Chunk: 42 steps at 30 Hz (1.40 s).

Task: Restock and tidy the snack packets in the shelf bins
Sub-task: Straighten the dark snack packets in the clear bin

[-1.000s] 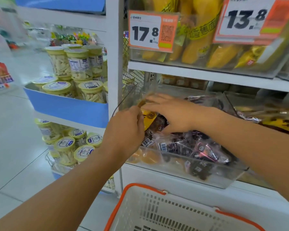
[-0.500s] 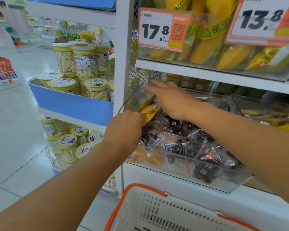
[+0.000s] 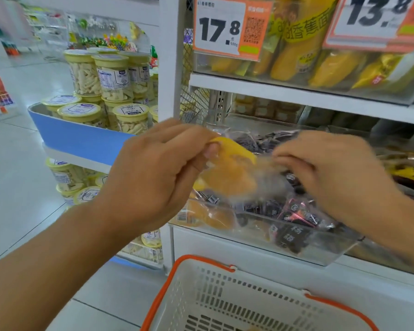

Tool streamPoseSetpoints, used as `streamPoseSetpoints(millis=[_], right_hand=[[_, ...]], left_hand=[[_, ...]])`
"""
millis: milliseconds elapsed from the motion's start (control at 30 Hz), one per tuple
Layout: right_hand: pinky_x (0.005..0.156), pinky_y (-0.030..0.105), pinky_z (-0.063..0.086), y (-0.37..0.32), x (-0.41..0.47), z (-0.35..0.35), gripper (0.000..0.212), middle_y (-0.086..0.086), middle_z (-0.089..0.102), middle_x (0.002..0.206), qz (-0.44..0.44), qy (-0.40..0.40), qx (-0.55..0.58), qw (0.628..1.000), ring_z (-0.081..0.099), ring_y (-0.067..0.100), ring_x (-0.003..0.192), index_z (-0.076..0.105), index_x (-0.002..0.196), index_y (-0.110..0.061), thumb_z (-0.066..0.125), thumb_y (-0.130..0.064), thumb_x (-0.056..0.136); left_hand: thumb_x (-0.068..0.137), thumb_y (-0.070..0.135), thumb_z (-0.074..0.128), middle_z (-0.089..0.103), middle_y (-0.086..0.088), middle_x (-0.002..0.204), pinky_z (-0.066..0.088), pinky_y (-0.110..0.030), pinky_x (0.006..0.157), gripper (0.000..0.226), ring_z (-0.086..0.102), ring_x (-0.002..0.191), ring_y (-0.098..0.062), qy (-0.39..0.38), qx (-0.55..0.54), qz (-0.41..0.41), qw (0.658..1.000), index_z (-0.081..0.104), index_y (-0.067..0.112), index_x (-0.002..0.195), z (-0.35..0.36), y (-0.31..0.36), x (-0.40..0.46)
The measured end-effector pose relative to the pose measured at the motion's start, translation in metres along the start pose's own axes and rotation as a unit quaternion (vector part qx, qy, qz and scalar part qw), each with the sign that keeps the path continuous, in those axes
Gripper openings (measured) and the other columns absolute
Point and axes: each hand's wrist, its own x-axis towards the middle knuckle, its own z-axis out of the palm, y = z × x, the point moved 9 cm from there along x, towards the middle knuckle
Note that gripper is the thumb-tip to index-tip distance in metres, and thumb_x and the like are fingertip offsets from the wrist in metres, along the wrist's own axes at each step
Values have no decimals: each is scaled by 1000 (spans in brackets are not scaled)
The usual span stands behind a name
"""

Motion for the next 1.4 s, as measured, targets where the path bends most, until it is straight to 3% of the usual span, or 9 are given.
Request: streamPoseSetpoints(millis=[100, 200, 300, 500, 700, 900, 1133, 1267, 1400], right_hand=[[55, 14, 45, 9, -45, -38, 14, -17, 64, 68, 0, -40, 164, 986, 61, 3, 56, 74, 86, -35, 76, -22, 89], [36, 18, 43, 23, -74, -14, 20, -8, 67, 56, 99, -214, 279, 931, 55, 14, 31, 74, 76, -40, 79, -20, 78], [45, 21, 52, 16, -102, 18, 23, -23, 72, 78, 115, -329, 314, 883, 63, 7, 42, 76, 81, -46, 75, -23, 83], [82, 16, 52, -12, -27, 4, 26, -24, 70, 104, -9, -178, 219, 959, 65, -4, 93, 71, 114, -41, 53, -43, 95], [99, 36, 46, -52, 72, 116, 50, -5, 60, 136, -131, -298, 81, 942, 58, 18, 118, 51, 142, -27, 53, -52, 98], [87, 37, 49, -63, 91, 178, 62, -17, 62, 107, -170, -402, 61, 898, 60, 16, 100, 53, 134, -40, 71, -65, 79], [60, 31, 42, -28, 75, 135, 49, -7, 60, 84, -163, -351, -22, 922, 57, 17, 81, 52, 100, -30, 81, -56, 71], [69, 31, 41, -3, 61, 101, 42, -17, 52, 83, -143, -319, 15, 937, 54, 14, 90, 61, 106, -29, 83, -48, 75], [66, 30, 39, 10, 53, 87, 35, -17, 55, 78, -123, -304, 63, 943, 51, 1, 76, 65, 96, -28, 86, -43, 73]], left_hand=[[103, 28, 41, 40, 12, 57, 34, -24, 49, 30, 42, 53, -11, -64, -67, 14, 996, 44, 21, 74, 6, 22, 2], [104, 34, 44, 39, 8, 55, 30, -18, 49, 36, 44, 51, -9, -252, -139, -14, 958, 39, 24, 70, 59, 25, -15], [103, 41, 48, 50, 1, 61, 35, -19, 55, 43, 49, 57, -13, -413, -166, -39, 895, 56, 14, 70, 106, 28, -52], [94, 57, 48, 67, 5, 81, 51, -33, 68, 43, 63, 79, -15, -207, 76, -208, 953, 71, 22, 83, 66, -32, -20], [103, 29, 31, 58, -5, 97, 34, -34, 75, 30, 43, 89, -24, -381, 263, -210, 861, 45, 17, 80, 96, -47, -48], [103, 34, 22, 51, 3, 86, 1, -53, 122, 35, 52, 95, -19, -405, 288, -206, 843, 43, 21, 78, 100, -57, -52], [100, 36, 31, 58, 2, 84, 3, -35, 122, 31, 63, 92, -15, -355, 248, -227, 872, 51, 20, 84, 96, -60, -45], [100, 38, 33, 54, 3, 82, 6, -32, 122, 28, 63, 94, -14, -337, 236, -238, 880, 51, 21, 86, 96, -61, -41], [97, 48, 47, 61, -1, 109, 41, -33, 93, 36, 58, 107, -22, -315, 185, -220, 904, 53, 18, 116, 103, -56, -29]])
